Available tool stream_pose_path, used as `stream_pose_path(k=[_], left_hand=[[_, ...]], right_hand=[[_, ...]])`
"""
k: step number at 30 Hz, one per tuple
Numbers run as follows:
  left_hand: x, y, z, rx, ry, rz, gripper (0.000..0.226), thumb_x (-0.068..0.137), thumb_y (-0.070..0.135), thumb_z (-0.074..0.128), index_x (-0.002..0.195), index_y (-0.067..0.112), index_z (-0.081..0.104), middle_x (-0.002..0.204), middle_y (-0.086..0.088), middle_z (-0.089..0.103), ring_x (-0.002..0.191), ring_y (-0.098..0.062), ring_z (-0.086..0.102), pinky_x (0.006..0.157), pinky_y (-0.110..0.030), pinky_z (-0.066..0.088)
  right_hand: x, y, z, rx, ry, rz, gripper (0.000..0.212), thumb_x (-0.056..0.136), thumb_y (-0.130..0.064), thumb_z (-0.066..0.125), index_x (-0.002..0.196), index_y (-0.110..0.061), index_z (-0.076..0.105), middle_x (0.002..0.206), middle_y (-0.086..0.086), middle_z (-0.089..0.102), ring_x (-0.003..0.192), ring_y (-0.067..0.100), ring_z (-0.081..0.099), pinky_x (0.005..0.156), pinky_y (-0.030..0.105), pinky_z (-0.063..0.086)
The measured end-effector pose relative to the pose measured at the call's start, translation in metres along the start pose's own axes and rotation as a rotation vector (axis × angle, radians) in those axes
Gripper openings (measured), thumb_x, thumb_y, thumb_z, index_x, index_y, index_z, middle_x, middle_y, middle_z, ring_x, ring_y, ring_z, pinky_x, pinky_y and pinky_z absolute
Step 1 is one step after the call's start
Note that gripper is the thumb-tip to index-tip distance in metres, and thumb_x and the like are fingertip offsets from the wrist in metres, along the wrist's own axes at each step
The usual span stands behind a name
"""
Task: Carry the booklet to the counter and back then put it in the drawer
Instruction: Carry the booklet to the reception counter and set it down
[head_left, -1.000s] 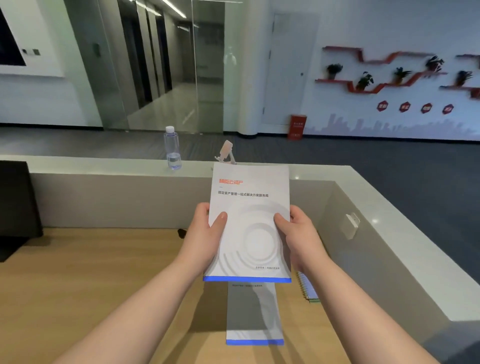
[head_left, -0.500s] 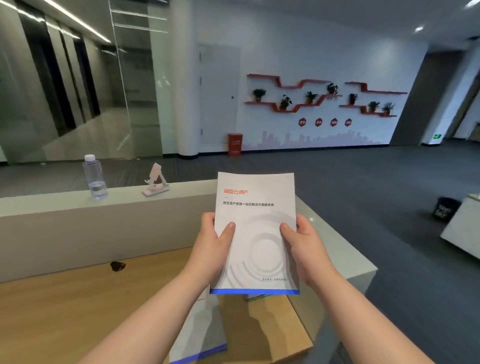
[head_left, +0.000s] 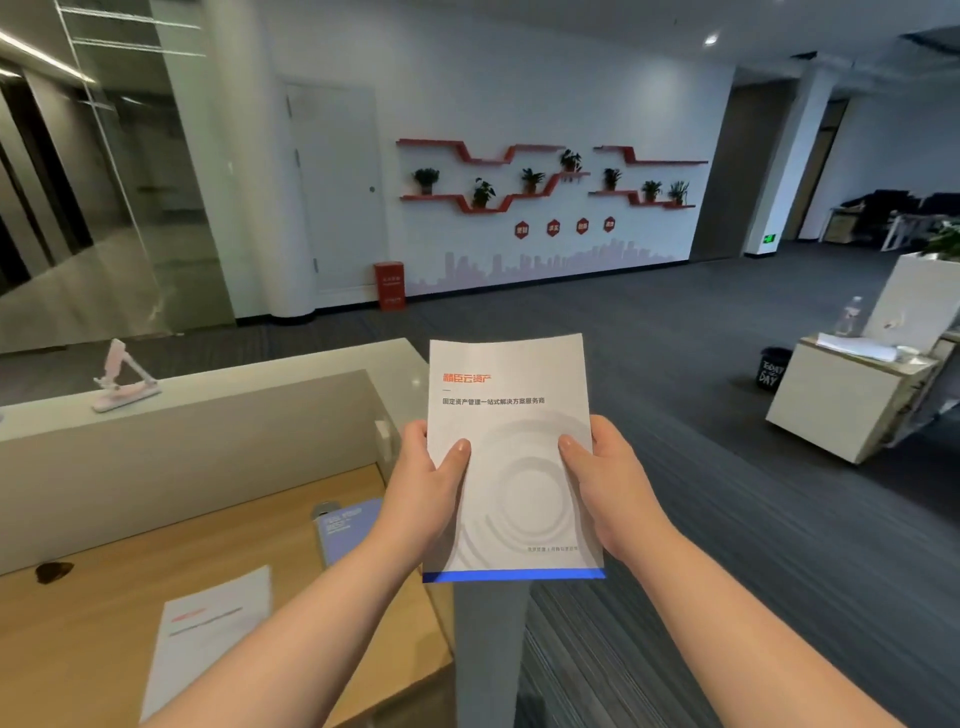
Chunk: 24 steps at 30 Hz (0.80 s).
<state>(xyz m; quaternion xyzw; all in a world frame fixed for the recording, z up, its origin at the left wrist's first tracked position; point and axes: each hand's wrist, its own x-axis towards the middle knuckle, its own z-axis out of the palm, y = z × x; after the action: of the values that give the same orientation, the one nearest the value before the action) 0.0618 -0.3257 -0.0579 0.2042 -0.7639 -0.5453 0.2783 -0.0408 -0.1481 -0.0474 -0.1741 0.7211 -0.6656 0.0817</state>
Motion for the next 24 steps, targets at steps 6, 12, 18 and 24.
stream_pose_path(k=[6, 12, 18, 24], left_hand=[[0.012, 0.029, 0.079, 0.023, -0.01, 0.008, 0.024, 0.1, 0.04, 0.057, 0.117, 0.03, 0.043, 0.105, 0.027, 0.061, 0.091, 0.008, 0.061, 0.062, -0.017, 0.043], [0.064, 0.027, 0.148, 0.016, -0.027, 0.013, 0.021, 0.097, 0.035, 0.059, 0.113, 0.028, 0.047, 0.105, 0.021, 0.063, 0.087, 0.014, 0.062, 0.065, -0.018, 0.045], [0.152, 0.011, 0.209, -0.011, -0.033, 0.013, 0.016, 0.095, 0.04, 0.058, 0.101, 0.041, 0.043, 0.101, 0.026, 0.063, 0.084, 0.022, 0.059, 0.064, -0.017, 0.046], [0.255, 0.019, 0.271, -0.1, -0.075, 0.016, 0.016, 0.095, 0.039, 0.058, 0.104, 0.041, 0.045, 0.106, 0.022, 0.066, 0.088, 0.015, 0.064, 0.066, -0.02, 0.048]], right_hand=[[0.036, 0.001, -0.078, -0.011, -0.001, -0.009, 0.011, 0.102, -0.026, 0.057, 0.105, -0.033, 0.065, 0.11, -0.004, 0.075, 0.098, 0.019, 0.076, 0.087, 0.047, 0.063], [0.096, 0.03, -0.121, 0.025, 0.033, 0.029, 0.011, 0.099, -0.031, 0.058, 0.105, -0.036, 0.066, 0.107, -0.009, 0.077, 0.09, 0.01, 0.077, 0.077, 0.037, 0.065], [0.202, 0.047, -0.145, -0.026, 0.016, 0.024, 0.013, 0.099, -0.03, 0.057, 0.105, -0.038, 0.066, 0.097, -0.022, 0.077, 0.09, 0.007, 0.077, 0.081, 0.04, 0.065], [0.313, 0.042, -0.173, -0.081, 0.036, 0.023, 0.013, 0.099, -0.03, 0.056, 0.106, -0.034, 0.065, 0.104, -0.012, 0.077, 0.096, 0.013, 0.077, 0.085, 0.044, 0.064]])
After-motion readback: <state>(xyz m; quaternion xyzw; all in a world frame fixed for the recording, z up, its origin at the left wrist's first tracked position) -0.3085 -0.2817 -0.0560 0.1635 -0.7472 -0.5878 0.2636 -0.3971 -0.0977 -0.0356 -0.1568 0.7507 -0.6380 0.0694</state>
